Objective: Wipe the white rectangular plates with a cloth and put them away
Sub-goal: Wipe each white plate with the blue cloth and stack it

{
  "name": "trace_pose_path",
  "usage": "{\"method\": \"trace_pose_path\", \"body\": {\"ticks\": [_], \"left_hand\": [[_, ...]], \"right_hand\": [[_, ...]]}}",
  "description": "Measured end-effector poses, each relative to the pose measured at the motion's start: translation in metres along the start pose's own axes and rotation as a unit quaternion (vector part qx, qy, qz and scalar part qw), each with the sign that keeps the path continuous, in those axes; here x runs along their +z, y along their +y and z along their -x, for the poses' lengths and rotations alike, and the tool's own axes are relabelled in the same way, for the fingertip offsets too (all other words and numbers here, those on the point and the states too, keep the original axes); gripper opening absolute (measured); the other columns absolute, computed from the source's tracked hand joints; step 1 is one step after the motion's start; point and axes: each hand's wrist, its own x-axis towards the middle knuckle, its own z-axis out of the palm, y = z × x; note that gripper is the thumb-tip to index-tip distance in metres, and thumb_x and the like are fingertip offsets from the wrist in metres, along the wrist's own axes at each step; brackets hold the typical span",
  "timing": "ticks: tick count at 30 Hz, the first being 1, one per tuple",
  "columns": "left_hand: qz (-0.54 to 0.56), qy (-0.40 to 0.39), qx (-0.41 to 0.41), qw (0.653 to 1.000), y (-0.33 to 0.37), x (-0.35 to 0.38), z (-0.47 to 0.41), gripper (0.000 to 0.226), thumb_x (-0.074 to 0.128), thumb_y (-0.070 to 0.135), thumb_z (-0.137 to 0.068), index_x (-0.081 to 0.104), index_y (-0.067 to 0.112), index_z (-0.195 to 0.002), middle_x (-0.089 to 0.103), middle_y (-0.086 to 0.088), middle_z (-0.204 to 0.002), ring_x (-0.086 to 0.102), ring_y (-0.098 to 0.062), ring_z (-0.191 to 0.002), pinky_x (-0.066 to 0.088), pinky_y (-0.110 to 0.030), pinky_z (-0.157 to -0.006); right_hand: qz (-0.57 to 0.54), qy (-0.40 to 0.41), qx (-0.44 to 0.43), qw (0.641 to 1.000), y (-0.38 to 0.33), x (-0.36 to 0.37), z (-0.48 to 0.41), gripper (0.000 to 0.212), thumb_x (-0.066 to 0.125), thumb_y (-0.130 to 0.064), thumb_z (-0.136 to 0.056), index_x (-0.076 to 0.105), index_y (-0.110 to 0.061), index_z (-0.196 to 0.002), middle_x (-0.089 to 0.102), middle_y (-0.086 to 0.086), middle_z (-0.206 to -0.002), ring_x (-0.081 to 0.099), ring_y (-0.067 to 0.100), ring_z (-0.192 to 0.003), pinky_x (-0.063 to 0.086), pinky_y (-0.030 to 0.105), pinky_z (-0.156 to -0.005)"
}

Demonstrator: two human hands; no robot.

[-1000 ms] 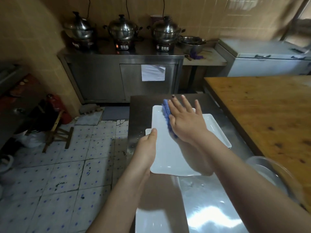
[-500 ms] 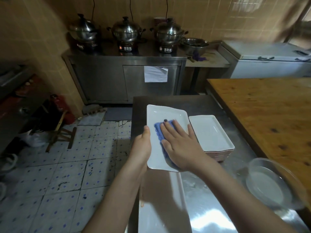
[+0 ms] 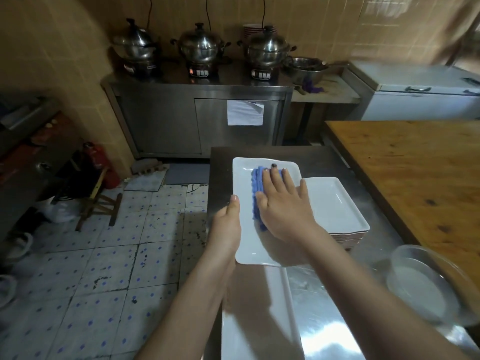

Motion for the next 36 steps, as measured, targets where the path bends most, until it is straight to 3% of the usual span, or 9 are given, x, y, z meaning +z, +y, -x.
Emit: {"method": "trace_pose_path", "body": {"ticks": [3, 5, 9, 20, 23, 27, 30, 32, 36], "left_hand": [[0.073, 0.011, -0.012, 0.997, 0.005, -0.001, -0.005, 0.039, 0.038, 0.038, -0.099, 0.067, 0.012, -0.097, 0.071, -0.004, -0.082, 0.068, -0.018, -0.075, 0.052, -0.026, -0.066], [0.088, 0.004, -0.017, 0.996, 0.007, -0.005, -0.009, 0.04, 0.039, 0.043, -0.098, 0.068, 0.017, -0.09, 0.074, 0.0, -0.076, 0.07, -0.012, -0.068, 0.052, -0.021, -0.055], [0.07, 0.014, -0.007, 0.997, 0.01, -0.009, -0.009, 0.04, 0.039, 0.043, -0.098, 0.065, 0.017, -0.08, 0.071, 0.002, -0.064, 0.069, -0.018, -0.067, 0.055, -0.027, -0.059], [-0.05, -0.001, 0.015, 0.999, 0.008, -0.006, 0.006, 0.041, 0.037, 0.043, -0.098, 0.062, 0.018, -0.077, 0.071, -0.006, -0.089, 0.068, -0.025, -0.083, 0.055, -0.039, -0.081], [-0.043, 0.0, -0.004, 0.999, 0.006, -0.009, 0.009, 0.04, 0.039, 0.042, -0.097, 0.062, 0.018, -0.075, 0.07, -0.003, -0.084, 0.068, -0.024, -0.08, 0.054, -0.034, -0.076], [-0.038, 0.027, 0.0, 0.999, 0.01, -0.02, 0.002, 0.042, 0.037, 0.041, -0.098, 0.063, 0.012, -0.081, 0.07, -0.014, -0.091, 0.067, -0.031, -0.085, 0.055, -0.043, -0.079], [-0.054, 0.015, 0.002, 0.998, 0.005, -0.018, 0.008, 0.042, 0.035, 0.041, -0.099, 0.064, 0.012, -0.091, 0.067, -0.007, -0.081, 0.065, -0.026, -0.077, 0.053, -0.035, -0.076], [-0.058, -0.003, -0.006, 0.998, 0.0, -0.012, 0.015, 0.041, 0.035, 0.04, -0.099, 0.065, 0.011, -0.103, 0.067, -0.008, -0.088, 0.065, -0.026, -0.085, 0.051, -0.036, -0.08], [-0.058, -0.006, -0.012, 0.998, -0.001, -0.011, 0.026, 0.04, 0.039, 0.04, -0.098, 0.063, 0.013, -0.079, 0.066, -0.004, -0.074, 0.063, -0.02, -0.066, 0.048, -0.025, -0.06]], "right_hand": [[-0.049, -0.035, -0.069, 0.996, -0.03, -0.001, 0.032, 0.06, 0.019, -0.032, -0.099, -0.008, -0.017, -0.151, -0.016, 0.001, -0.159, -0.018, 0.022, -0.145, -0.007, 0.051, -0.114], [-0.097, -0.053, -0.086, 0.99, -0.041, -0.004, 0.049, 0.059, 0.016, -0.032, -0.1, -0.014, -0.022, -0.15, -0.019, -0.005, -0.158, -0.024, 0.015, -0.143, -0.012, 0.045, -0.114], [-0.036, -0.068, -0.098, 0.992, -0.024, -0.009, 0.061, 0.06, 0.017, -0.037, -0.101, -0.015, -0.025, -0.149, -0.024, -0.009, -0.156, -0.028, 0.012, -0.141, -0.017, 0.046, -0.111], [0.057, 0.053, 0.043, 0.996, 0.025, -0.003, 0.008, 0.056, 0.008, -0.042, -0.1, -0.001, -0.024, -0.152, -0.006, -0.005, -0.16, -0.017, 0.018, -0.145, -0.021, 0.045, -0.108], [0.044, 0.049, 0.057, 0.996, 0.025, -0.006, 0.0, 0.058, 0.009, -0.044, -0.1, -0.001, -0.022, -0.152, -0.006, -0.001, -0.16, -0.014, 0.019, -0.146, -0.017, 0.045, -0.111], [0.031, -0.004, -0.073, 0.997, 0.001, 0.013, 0.052, 0.066, -0.001, -0.048, -0.093, -0.01, -0.017, -0.151, -0.015, 0.003, -0.159, -0.016, 0.021, -0.145, -0.007, 0.049, -0.114], [-0.018, -0.043, -0.111, 0.993, -0.016, 0.016, 0.068, 0.061, 0.014, -0.044, -0.098, -0.01, -0.023, -0.151, -0.019, -0.002, -0.158, -0.022, 0.016, -0.144, -0.012, 0.048, -0.113], [0.043, -0.014, -0.133, 0.99, -0.016, 0.01, 0.054, 0.062, 0.019, -0.041, -0.099, -0.004, -0.02, -0.152, -0.014, 0.001, -0.159, -0.018, 0.021, -0.145, -0.008, 0.055, -0.112], [0.063, 0.002, -0.033, 0.997, 0.004, -0.008, 0.022, 0.054, 0.012, -0.038, -0.101, 0.0, -0.024, -0.152, -0.008, -0.002, -0.16, -0.012, 0.02, -0.146, -0.011, 0.054, -0.112]]}}
